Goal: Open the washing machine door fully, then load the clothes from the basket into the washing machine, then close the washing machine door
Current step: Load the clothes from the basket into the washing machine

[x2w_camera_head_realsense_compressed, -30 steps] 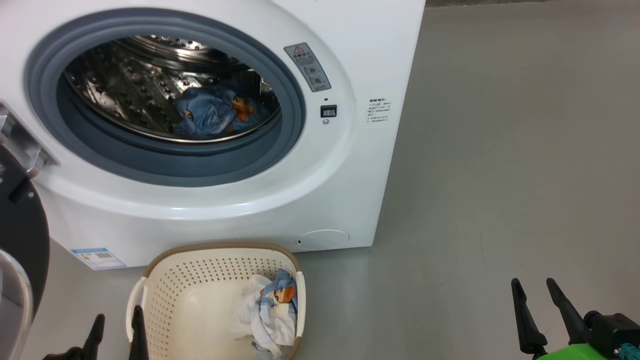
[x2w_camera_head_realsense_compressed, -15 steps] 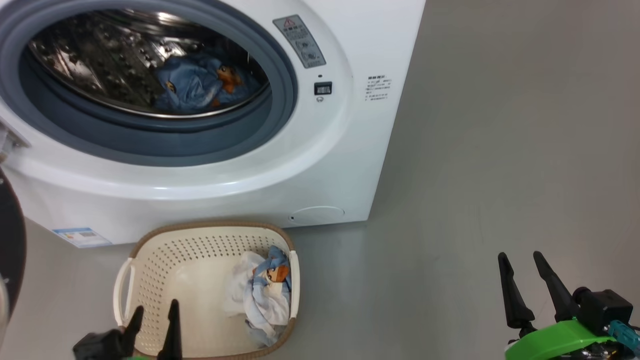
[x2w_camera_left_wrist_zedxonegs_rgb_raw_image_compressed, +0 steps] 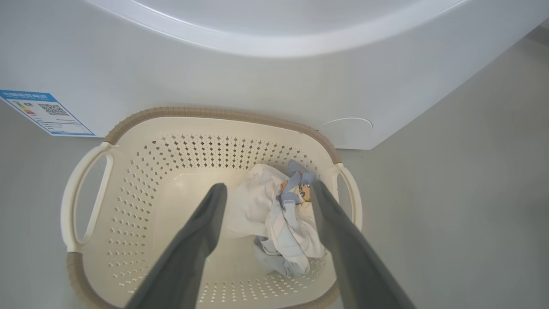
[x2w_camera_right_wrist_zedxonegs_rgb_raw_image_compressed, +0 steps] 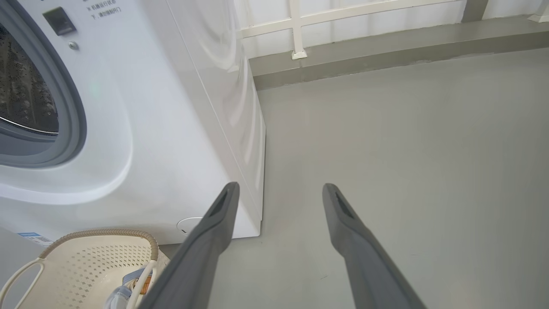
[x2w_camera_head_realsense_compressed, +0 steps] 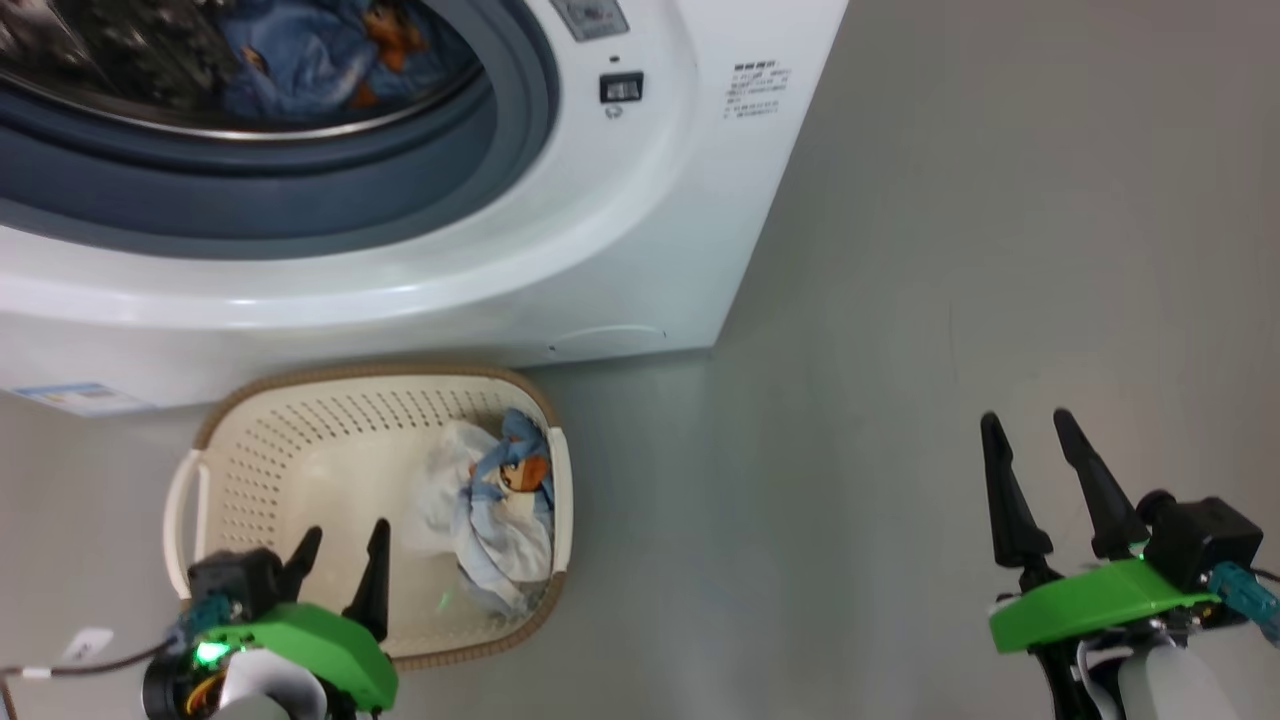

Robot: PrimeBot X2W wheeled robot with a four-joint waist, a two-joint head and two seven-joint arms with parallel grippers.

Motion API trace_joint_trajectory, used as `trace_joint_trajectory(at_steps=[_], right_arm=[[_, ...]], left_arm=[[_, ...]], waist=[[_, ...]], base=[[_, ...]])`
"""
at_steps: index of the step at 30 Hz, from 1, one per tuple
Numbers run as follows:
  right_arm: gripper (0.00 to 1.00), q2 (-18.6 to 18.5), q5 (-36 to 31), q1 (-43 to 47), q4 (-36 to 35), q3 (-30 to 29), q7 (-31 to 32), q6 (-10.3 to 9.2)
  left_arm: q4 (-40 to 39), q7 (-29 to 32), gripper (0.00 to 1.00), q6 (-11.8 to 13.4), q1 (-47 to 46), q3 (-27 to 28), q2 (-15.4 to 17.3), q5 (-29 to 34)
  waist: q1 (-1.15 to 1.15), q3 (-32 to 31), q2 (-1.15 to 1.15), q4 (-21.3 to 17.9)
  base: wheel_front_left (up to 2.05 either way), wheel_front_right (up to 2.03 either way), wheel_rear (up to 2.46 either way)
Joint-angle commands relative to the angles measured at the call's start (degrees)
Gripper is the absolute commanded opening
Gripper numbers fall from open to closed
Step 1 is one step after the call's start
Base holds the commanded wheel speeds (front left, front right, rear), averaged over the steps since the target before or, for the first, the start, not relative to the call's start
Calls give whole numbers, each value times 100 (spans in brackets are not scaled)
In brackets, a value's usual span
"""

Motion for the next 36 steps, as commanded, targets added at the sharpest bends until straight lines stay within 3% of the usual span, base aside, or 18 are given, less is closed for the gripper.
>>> trace_joint_trajectory(at_steps=[1,21,36], right_arm=[[100,10,-42,-125,-152,166,-68,9],[100,57,75,-881,-305,320,-68,9],[100,57,90,-1178,-60,430,-68,9]], left_arm=[[9,-37,100,-9,-145,109,195,-75],[1423,-37,100,-9,-1870,-1807,598,-1384],[1670,41,100,-9,-2617,-3238,880,-2572]], waist=[[0,426,0,-162],[0,1755,0,-427],[0,2258,0,-385]], base=[[0,0,0],[0,0,0],[0,0,0]])
